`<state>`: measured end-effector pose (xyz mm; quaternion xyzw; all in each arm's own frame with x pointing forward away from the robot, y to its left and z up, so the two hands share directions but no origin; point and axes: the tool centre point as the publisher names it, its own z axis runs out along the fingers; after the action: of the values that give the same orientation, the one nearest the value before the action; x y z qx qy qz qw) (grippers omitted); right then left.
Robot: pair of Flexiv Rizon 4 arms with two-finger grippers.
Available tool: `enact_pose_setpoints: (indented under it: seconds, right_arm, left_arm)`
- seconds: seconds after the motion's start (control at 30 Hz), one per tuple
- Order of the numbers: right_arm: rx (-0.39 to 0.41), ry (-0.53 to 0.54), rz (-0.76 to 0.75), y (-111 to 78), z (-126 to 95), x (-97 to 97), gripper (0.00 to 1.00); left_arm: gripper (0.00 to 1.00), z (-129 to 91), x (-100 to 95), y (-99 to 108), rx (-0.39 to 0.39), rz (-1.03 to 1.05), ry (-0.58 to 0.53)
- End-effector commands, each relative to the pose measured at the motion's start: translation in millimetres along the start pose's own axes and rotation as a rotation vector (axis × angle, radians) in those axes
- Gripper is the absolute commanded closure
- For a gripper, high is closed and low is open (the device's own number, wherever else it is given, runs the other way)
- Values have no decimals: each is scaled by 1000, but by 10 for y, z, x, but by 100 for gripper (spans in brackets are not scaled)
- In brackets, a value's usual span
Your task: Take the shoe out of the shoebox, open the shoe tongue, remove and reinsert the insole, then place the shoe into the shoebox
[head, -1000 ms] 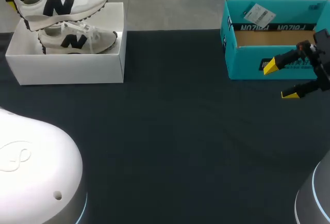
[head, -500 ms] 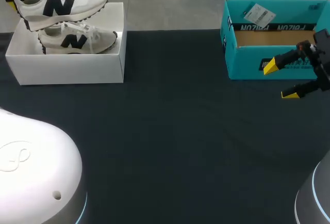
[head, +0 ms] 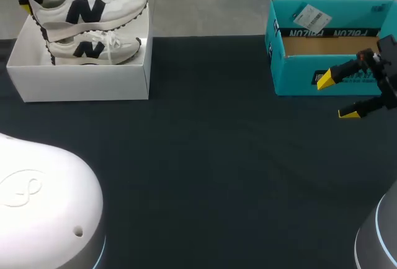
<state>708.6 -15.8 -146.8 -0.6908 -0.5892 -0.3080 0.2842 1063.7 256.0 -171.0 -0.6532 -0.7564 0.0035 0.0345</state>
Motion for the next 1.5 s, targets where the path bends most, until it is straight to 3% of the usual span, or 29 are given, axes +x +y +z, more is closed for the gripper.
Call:
enact_pose_setpoints:
  seconds: [0.03,0.5,1.03,1.5]
  right_arm:
    - [-2,-2,1,-6,7,-4,0]
    - [-2,-2,1,-6,7,-4,0]
    - [-2,-2,1,-6,7,-4,0]
    - [-2,-2,1,-6,7,-4,0]
  left_arm:
    - [100,-125,-102,-457,-95,-12,27]
    - [100,-397,-322,-1278,-113,-53,9]
    - [100,-366,-669,-2145,-140,-26,46]
    - [100,-293,-1238,-2690,-157,52,29]
